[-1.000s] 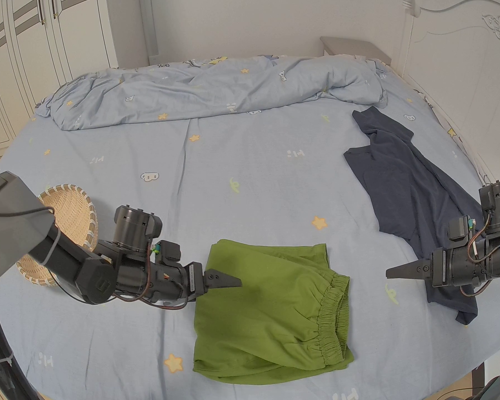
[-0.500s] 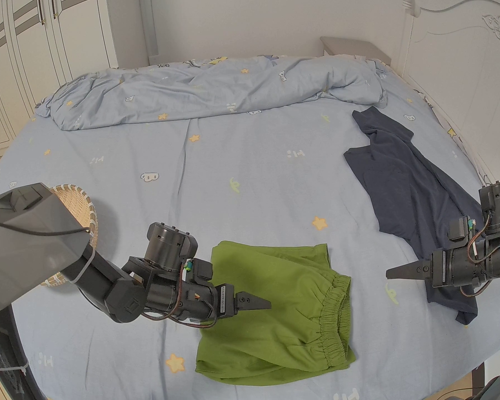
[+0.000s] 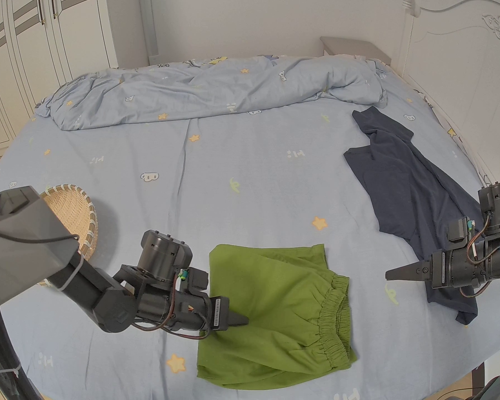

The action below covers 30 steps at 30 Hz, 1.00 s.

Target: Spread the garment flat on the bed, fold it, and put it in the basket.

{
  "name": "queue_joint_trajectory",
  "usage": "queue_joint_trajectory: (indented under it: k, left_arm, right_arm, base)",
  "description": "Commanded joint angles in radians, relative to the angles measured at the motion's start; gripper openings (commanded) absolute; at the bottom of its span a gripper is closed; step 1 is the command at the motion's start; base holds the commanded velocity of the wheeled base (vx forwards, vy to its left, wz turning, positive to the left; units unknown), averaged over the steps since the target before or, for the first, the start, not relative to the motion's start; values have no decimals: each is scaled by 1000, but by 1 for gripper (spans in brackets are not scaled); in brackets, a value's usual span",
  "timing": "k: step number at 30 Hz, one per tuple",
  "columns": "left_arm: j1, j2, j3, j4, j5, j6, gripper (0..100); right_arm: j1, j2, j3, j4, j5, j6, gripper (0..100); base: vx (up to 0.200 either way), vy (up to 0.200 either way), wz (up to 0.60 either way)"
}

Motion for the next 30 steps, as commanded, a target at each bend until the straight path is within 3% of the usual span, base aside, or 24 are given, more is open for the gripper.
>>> queue_joint_trajectory:
  k: [1, 7, 12, 18, 30]
  left_arm:
    - [58, -172, 104, 1, 8, 44, 0]
    - [98, -319, 122, 81, 111, 35, 0]
    - [153, -396, 130, 175, 111, 47, 0]
    - [158, -454, 139, 210, 111, 60, 0]
    - [178, -523, 144, 304, 111, 86, 0]
  right_arm:
    - [2, 0, -1, 0, 2, 0, 100]
    - [9, 23, -3, -3, 2, 3, 100]
    - [25, 49, -52, -16, 4, 1, 100]
    - [13, 86, -109, -14, 4, -2, 100]
    - [-3, 66, -55, -19, 14, -12, 100]
  base:
    - [0, 0, 0]
    - [0, 0, 0]
    - [0, 0, 0]
    - [0, 0, 0]
    - [0, 200, 0]
